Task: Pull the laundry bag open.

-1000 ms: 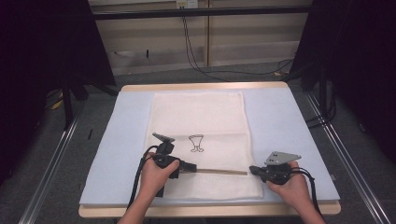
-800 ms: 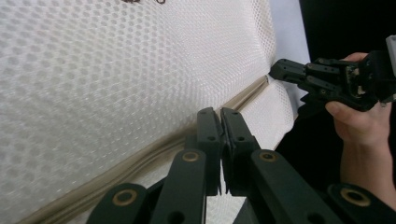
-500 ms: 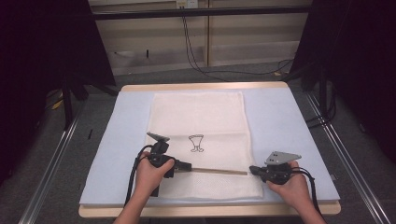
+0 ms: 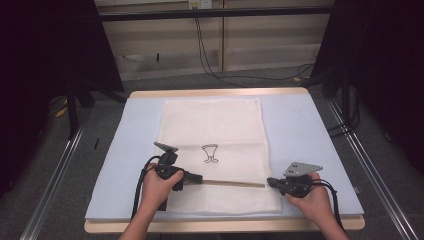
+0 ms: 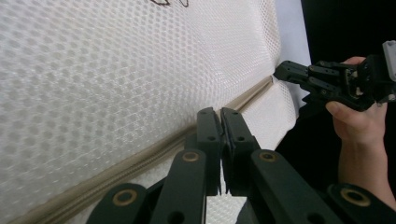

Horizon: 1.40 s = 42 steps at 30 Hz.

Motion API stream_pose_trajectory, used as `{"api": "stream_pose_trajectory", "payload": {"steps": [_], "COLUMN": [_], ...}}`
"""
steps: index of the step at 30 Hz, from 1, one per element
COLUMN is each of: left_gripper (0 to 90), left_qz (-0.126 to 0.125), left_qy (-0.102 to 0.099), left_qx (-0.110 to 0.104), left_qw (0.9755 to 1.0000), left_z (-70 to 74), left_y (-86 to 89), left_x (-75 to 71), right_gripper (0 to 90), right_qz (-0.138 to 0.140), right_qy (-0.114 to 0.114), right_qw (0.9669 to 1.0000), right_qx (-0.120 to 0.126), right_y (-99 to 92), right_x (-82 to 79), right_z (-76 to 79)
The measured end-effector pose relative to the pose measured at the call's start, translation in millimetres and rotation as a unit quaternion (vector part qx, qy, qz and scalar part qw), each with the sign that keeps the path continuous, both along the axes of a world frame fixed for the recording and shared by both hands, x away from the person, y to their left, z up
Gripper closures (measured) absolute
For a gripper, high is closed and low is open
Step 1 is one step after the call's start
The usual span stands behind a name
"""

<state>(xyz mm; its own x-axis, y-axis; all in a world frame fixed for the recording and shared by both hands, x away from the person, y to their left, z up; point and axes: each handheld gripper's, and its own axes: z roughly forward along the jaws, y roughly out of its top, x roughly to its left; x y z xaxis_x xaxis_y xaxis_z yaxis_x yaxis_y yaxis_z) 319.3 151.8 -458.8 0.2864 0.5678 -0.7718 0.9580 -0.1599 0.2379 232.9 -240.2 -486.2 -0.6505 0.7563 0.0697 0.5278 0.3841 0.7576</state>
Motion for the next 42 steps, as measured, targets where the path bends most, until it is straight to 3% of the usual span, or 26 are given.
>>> {"api": "stream_pose_trajectory", "payload": {"steps": [13, 22, 34, 42], "left_gripper": [87.3, 87.3, 87.3, 87.3], "left_qz": [0.002, 0.004, 0.019, 0.026], "left_qy": [0.004, -0.001, 0.004, -0.003], "left_qx": [-0.003, 0.008, -0.002, 0.006], "left_qw": [1.0, 1.0, 0.9998, 0.9996], "left_z": [0.3, 1.2, 4.2, 7.8], "left_y": [4.8, 16.9, 35.1, 45.5], "left_x": [-1.2, -2.3, -4.6, -7.4], "right_gripper": [90.0, 90.0, 90.0, 90.0], "right_qz": [0.0, 0.001, 0.001, 0.002], "right_qy": [0.0, 0.0, -0.002, -0.002], "right_qw": [1.0, 1.0, 1.0, 1.0], "right_qx": [0.001, 0.001, 0.0, 0.0], "right_y": [-0.1, -0.1, 0.2, 0.1], "right_x": [0.1, -0.2, -0.5, -0.5], "right_z": [-0.1, -0.2, -0.1, -0.2]}}
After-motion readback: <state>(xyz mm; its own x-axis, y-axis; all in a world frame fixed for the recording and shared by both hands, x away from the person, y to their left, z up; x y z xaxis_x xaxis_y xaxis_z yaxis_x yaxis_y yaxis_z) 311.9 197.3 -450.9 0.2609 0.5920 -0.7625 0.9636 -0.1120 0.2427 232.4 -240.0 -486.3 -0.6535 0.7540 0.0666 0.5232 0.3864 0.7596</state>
